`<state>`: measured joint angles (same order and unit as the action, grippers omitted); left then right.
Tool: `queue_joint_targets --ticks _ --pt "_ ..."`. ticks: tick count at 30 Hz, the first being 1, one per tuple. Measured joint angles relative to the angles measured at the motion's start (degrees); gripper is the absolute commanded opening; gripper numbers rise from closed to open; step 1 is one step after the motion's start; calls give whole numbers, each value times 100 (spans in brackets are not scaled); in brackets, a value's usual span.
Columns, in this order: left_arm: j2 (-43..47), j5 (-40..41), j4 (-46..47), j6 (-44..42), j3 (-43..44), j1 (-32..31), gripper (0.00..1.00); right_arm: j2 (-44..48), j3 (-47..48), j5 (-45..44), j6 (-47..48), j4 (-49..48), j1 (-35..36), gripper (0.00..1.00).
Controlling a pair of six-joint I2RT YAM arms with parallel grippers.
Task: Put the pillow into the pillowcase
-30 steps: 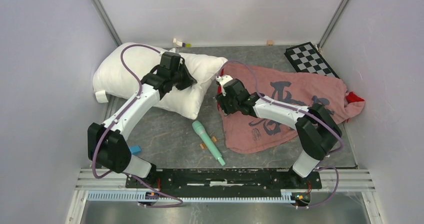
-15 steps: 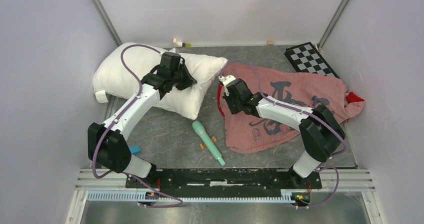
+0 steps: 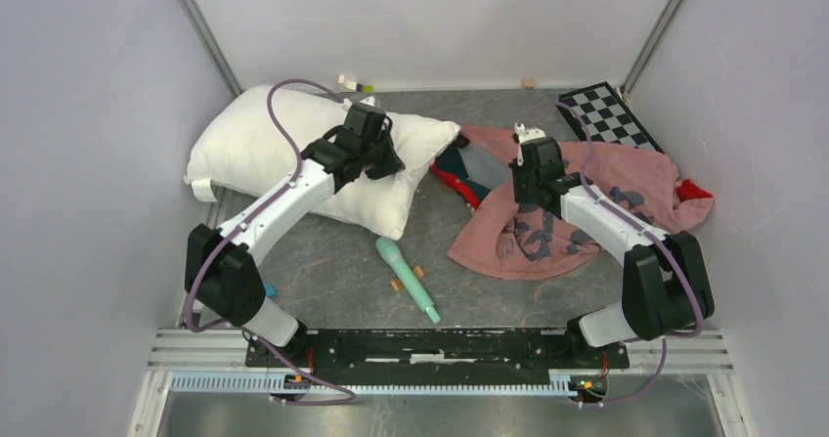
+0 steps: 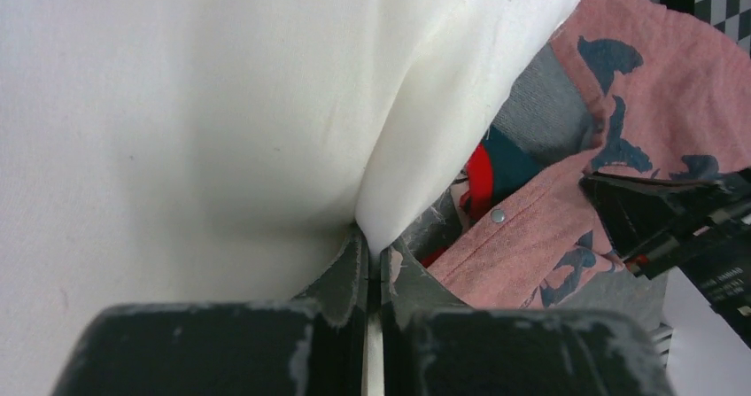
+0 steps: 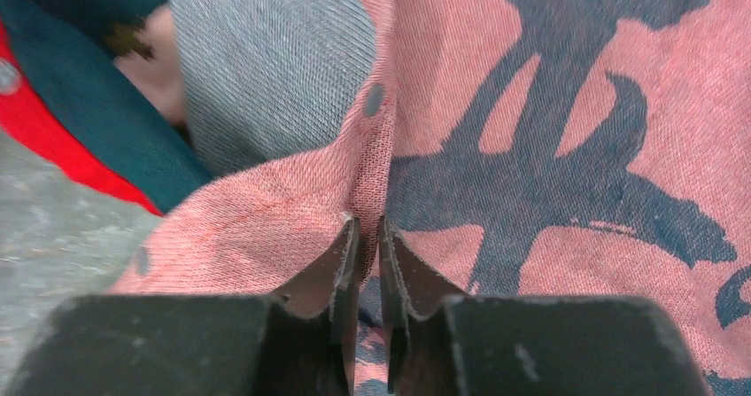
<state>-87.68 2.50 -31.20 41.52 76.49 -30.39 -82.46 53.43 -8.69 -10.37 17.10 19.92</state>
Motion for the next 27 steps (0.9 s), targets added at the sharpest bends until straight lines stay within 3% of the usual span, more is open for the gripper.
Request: queue_joint_targets --ticks 3,8,13,18,27 --pt "-146 0 2 0 92 -63 2 -170 -87 103 -35 125 -120 45" --pt "-232 42 -44 -4 208 -61 2 131 -153 24 -133 203 236 61" --pt "-306 44 -52 -68 293 -44 2 955 -153 -680 -330 378 1473 59" --pt "-337 44 -76 -68 330 -17 2 1539 -570 -977 -710 304 2627 50" --pt "-358 39 -98 -68 363 31 2 671 -1298 -800 -1272 11 3582 53"
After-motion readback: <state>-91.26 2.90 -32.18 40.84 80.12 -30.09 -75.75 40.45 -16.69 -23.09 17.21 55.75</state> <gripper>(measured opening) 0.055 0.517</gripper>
